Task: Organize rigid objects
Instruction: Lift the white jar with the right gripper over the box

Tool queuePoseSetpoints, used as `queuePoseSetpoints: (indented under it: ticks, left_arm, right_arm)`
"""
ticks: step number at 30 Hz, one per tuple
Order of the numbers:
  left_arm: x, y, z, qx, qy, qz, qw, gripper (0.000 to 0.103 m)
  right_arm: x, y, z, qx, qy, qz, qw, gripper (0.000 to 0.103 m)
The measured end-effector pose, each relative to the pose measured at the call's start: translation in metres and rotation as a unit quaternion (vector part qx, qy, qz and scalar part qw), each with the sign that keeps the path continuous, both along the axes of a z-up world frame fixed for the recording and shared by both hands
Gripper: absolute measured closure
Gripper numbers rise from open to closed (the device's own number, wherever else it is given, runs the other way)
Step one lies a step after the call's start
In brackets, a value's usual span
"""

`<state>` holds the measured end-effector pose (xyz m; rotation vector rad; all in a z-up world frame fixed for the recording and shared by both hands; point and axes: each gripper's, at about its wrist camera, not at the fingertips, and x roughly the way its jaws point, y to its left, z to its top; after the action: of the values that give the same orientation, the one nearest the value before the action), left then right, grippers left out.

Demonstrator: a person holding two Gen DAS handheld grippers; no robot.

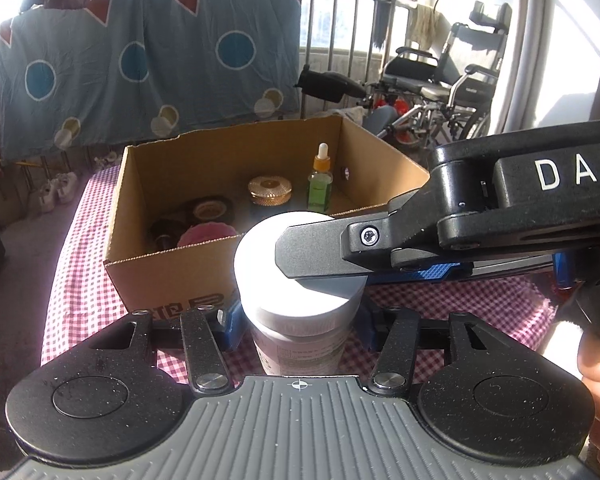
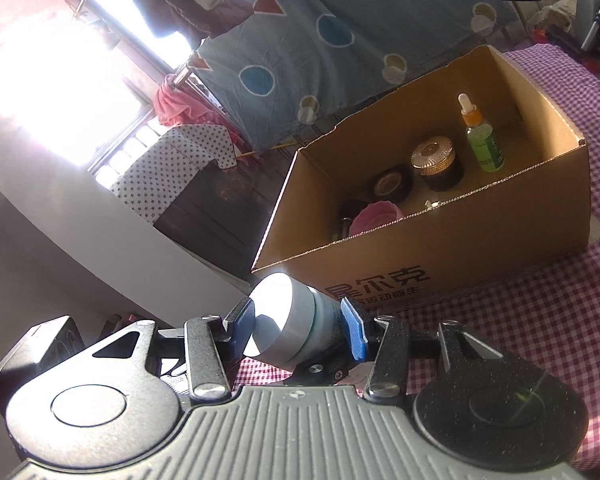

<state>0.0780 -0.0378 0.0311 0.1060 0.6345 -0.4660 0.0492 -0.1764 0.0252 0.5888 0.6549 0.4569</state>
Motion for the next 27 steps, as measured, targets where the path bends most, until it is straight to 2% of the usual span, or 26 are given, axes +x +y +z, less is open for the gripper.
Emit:
queuePoseSetpoints:
  ticks: [10,15,20,27]
  left_arm:
    - [0.019,-0.019,0.066,-0.006,-0.061,-0.020,0.9979,0.050]
    - [0.049,-0.045,0.076,-0.022,-0.053,-0.043,0.9974,0.050]
    - [0.081,-0.073,0.065,-0.034,-0.019,-0.065,0.9971,0.050]
    - [0.120,-0.107,0.025,-0.022,0.052,-0.080,0.9952,0.050]
  right_arm:
    - [0.010,-0.015,0.075,-0.024,-0.095,0.006,0.995,0.052]
    - [0.035,-0.040,0.096,-0.043,-0.106,-0.012,0.993,0.052]
    - [0.066,-0.072,0.090,-0.049,-0.081,-0.037,0.995,0.052]
    - [0.109,-0.107,0.046,-0.048,-0.017,-0.059,0.997,0.052]
